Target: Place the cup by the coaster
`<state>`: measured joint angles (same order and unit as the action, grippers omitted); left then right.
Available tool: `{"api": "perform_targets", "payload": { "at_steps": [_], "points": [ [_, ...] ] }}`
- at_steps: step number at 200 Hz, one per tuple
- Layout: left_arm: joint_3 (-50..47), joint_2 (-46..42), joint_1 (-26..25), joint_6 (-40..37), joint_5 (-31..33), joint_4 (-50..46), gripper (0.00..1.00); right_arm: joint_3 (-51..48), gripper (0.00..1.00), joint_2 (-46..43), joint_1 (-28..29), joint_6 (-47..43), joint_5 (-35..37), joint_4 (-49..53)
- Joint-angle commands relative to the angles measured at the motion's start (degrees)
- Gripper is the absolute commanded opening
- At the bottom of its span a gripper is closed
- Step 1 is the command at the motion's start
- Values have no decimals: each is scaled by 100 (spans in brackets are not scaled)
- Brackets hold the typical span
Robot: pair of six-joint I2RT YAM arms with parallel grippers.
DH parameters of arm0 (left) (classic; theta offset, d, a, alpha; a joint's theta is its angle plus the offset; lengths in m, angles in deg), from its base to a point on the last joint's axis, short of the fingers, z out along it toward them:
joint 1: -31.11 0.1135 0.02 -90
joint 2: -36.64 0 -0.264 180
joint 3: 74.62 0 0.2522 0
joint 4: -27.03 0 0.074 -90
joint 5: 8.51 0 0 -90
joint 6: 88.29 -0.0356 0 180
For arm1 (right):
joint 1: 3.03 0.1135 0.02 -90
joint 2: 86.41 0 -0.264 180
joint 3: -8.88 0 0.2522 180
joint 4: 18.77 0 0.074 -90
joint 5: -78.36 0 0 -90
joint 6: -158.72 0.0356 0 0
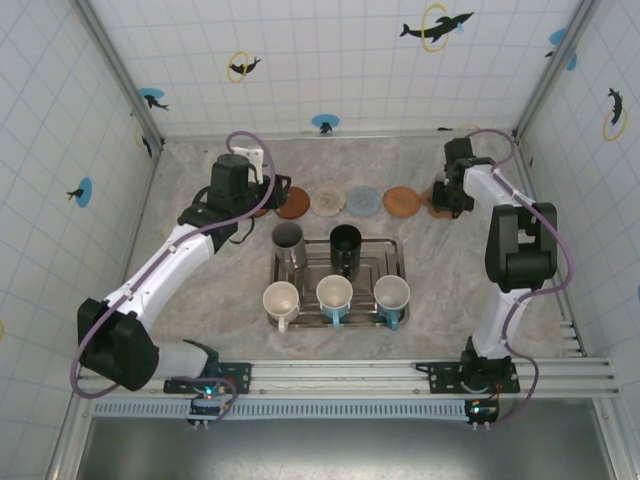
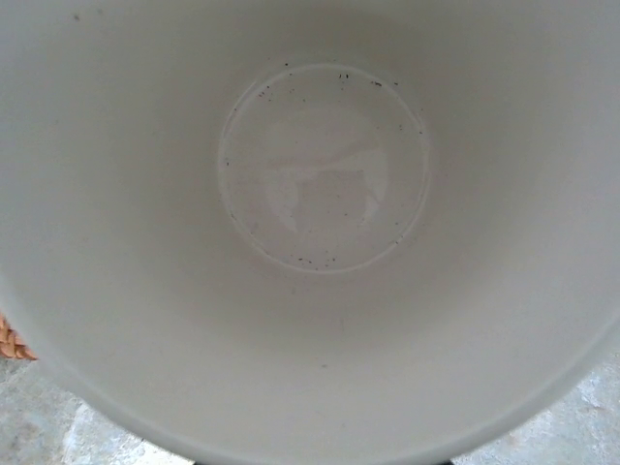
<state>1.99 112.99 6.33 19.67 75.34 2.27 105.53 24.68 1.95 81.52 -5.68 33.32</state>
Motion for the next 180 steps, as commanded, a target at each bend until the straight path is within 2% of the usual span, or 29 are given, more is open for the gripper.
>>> {"api": "perform_targets", "payload": {
  "at_steps": [1, 180],
  "points": [
    [193, 66, -27, -78, 7, 89, 55, 360, 0, 9, -34, -30, 9, -330],
    [263, 99, -28, -81, -22, 67, 55, 382, 0, -57, -41, -76, 41, -343]
  ]
}}
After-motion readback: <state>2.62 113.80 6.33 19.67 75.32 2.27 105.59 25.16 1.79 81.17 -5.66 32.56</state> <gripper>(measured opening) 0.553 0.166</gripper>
